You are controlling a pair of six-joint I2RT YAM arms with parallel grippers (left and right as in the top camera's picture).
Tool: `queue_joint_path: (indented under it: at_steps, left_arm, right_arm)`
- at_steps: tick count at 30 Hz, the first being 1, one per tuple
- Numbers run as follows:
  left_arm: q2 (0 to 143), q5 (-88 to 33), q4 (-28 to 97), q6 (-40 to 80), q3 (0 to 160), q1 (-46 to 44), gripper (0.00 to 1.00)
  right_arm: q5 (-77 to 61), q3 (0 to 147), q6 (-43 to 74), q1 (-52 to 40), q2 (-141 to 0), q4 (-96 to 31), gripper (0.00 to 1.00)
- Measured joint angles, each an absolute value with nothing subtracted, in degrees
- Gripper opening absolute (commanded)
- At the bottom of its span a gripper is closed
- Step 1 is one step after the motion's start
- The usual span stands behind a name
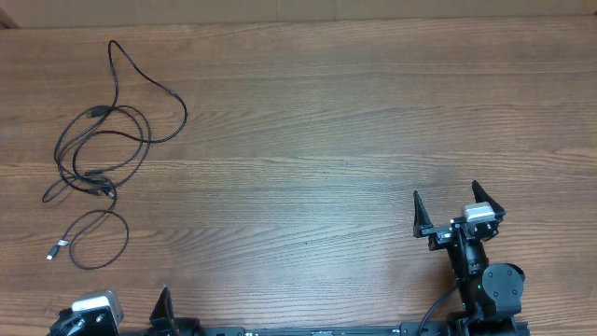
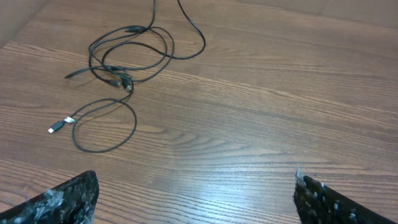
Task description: Untangle cables
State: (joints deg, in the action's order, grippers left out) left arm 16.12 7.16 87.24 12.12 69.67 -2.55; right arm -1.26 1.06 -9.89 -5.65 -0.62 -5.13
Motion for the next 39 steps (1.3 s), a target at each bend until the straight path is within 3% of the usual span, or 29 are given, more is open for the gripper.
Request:
queue_joint_path:
  at_steps: [22, 32, 39]
  left_arm:
    - [16.1, 6.9, 85.1, 12.4, 69.6, -2.5, 1.0]
    - [13.9, 6.6, 67.7, 12.0, 56.8, 1.0, 1.0]
    - [9.5, 4.5, 43.1, 12.0, 37.0, 2.0, 1.0]
  right_arm:
    - [-1.3, 1.1, -9.9, -5.7, -0.6, -5.1, 1.0]
    - [-1.3, 1.1, -9.9, -5.7, -0.6, -5.1, 1.0]
    - [-1.3, 1.1, -9.9, -5.7, -0.6, -5.1, 1.0]
